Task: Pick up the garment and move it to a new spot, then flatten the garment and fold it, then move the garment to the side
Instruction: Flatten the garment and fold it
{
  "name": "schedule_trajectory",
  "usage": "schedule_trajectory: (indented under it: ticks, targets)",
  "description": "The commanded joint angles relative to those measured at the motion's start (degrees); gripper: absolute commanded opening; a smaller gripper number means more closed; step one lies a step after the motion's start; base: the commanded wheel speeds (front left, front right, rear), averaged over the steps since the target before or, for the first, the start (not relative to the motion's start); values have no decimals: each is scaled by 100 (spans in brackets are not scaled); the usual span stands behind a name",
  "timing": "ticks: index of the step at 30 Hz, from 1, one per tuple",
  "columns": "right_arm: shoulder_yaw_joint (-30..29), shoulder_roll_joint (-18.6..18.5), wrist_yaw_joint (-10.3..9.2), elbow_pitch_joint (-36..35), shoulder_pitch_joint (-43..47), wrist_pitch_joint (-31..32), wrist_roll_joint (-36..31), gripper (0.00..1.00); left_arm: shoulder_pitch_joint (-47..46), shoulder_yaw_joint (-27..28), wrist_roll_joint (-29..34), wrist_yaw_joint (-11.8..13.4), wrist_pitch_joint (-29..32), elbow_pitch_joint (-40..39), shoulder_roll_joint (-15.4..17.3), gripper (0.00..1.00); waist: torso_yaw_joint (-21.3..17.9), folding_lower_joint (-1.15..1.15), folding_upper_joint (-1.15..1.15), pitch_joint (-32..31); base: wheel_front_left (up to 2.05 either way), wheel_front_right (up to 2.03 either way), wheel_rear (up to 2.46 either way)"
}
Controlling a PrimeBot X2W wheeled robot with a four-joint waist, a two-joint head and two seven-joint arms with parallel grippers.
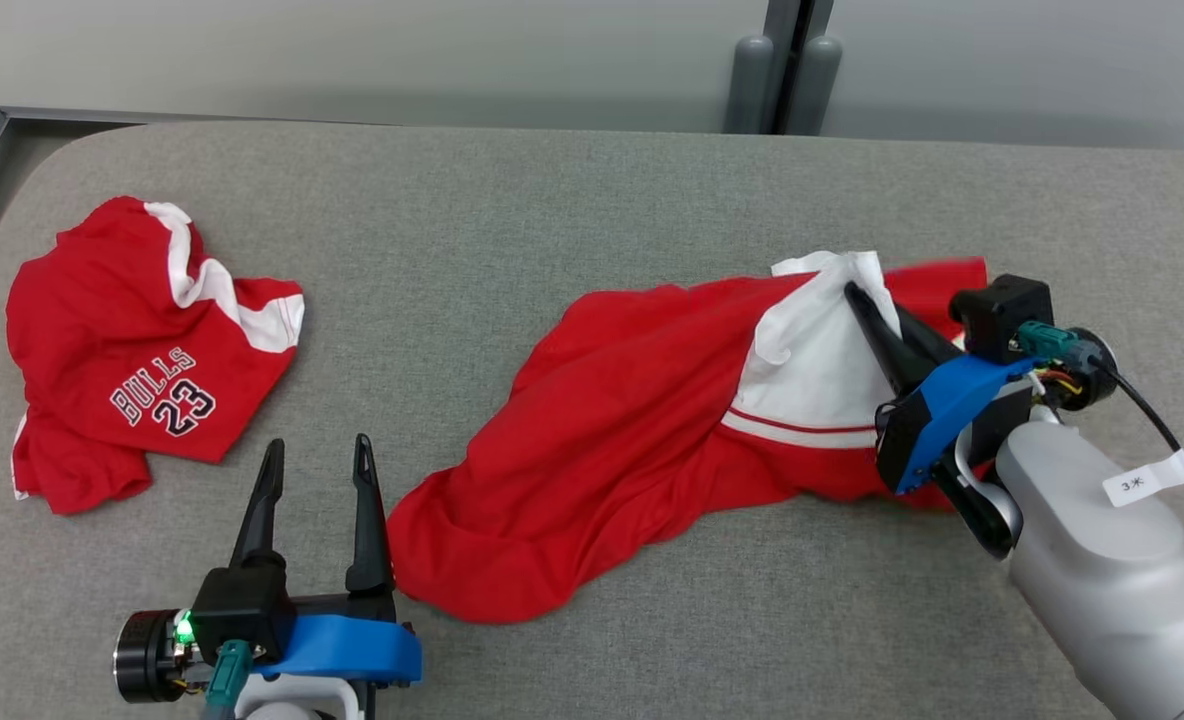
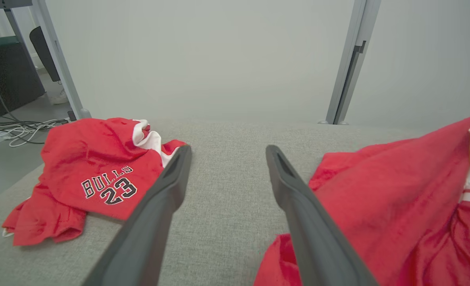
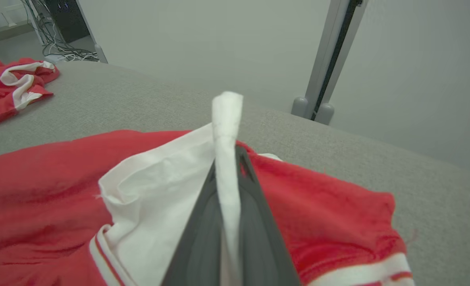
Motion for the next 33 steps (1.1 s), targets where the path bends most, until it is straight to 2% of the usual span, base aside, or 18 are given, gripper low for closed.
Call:
schedule_trajectory:
  ticks: [1, 7, 13, 23, 27, 28, 29, 30, 33]
  targets:
    - [-68, -25, 1, -81, -7, -22, -111, 0, -76, 19, -18, -2, -3, 13, -4, 100, -29, -1, -1, -33, 0, 0, 0]
    - [-234, 1, 1, -664, 514, -23, -615, 0, 49, 69, -50, -30, -3, 68, -3, 100, -149, -1, -1, -253, 0, 0, 0]
    - [-87, -94, 1, -1536, 1631, -23, -1095, 0, 231, 149, -59, -61, -3, 93, -3, 100, -298, -1, -1, -524, 0, 0, 0]
    - [20, -317, 1, -2688, 3309, -24, -1518, 0, 420, 240, -59, -120, -3, 58, -2, 100, -468, -1, -1, -667, 0, 0, 0]
    - [64, -306, 2, -2821, 3777, -23, -1610, 0, 410, 225, -80, -131, -3, 60, -3, 100, -509, -1, -1, -649, 0, 0, 0]
    - [29, -288, 0, -2833, 3817, -24, -1595, 13, 411, 218, -85, -137, -3, 69, -2, 100, -520, -1, -1, -646, 0, 0, 0]
    - [-18, -265, 1, -2867, 3848, -24, -1564, 73, 409, 210, -90, -138, -3, 77, -3, 100, -531, -1, -1, -643, 0, 0, 0]
    - [-80, -241, 1, -2898, 3877, -23, -1557, 100, 405, 208, -91, -138, -3, 83, -2, 100, -542, -1, -1, -642, 0, 0, 0]
    - [-371, -165, 1, -3123, 3971, -24, -1556, 100, 423, 238, -79, -129, -3, 78, -2, 100, -600, -1, -1, -648, 0, 0, 0]
